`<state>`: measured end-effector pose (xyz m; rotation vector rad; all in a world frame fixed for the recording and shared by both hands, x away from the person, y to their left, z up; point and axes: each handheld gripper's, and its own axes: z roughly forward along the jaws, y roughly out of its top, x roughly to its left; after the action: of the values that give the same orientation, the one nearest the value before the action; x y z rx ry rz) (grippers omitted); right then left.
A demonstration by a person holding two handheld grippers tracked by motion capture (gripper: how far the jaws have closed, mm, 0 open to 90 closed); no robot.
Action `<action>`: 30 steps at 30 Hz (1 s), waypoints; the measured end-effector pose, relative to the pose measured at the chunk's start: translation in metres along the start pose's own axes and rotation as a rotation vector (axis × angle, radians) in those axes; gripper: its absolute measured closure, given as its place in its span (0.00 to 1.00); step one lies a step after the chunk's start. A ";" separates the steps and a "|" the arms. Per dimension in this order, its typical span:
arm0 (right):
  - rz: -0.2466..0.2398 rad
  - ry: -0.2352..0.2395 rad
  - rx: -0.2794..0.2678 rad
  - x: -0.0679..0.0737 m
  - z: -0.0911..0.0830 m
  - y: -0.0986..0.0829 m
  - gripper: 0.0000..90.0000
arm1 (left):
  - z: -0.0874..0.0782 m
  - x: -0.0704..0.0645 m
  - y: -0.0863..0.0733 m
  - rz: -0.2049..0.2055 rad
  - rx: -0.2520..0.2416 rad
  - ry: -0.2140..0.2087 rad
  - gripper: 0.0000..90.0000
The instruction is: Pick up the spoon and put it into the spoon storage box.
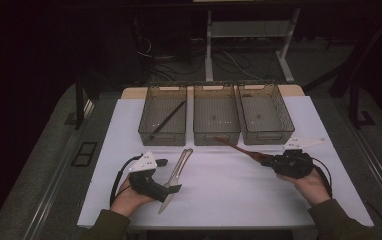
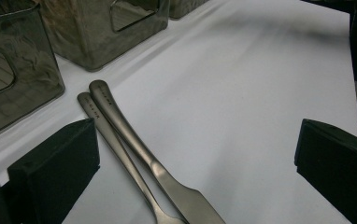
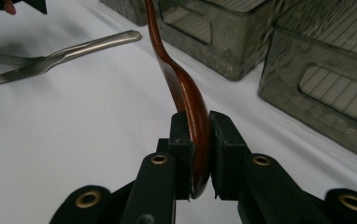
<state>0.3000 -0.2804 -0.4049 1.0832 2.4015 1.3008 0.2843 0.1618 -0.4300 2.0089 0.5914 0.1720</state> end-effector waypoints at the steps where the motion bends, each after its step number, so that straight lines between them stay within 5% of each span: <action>1: 0.008 -0.002 -0.003 -0.001 -0.001 0.002 0.88 | 0.000 0.000 0.000 -0.001 0.001 0.000 0.00; 17: 0.011 -0.097 -0.029 -0.010 0.009 0.043 0.88 | 0.000 0.000 0.000 0.000 -0.004 -0.002 0.00; 30: 0.022 -0.182 -0.005 -0.015 0.048 0.080 0.88 | 0.000 0.000 0.000 -0.004 -0.012 -0.007 0.00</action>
<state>0.3750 -0.2320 -0.3722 1.1760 2.2581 1.1595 0.2846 0.1622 -0.4300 1.9962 0.5888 0.1654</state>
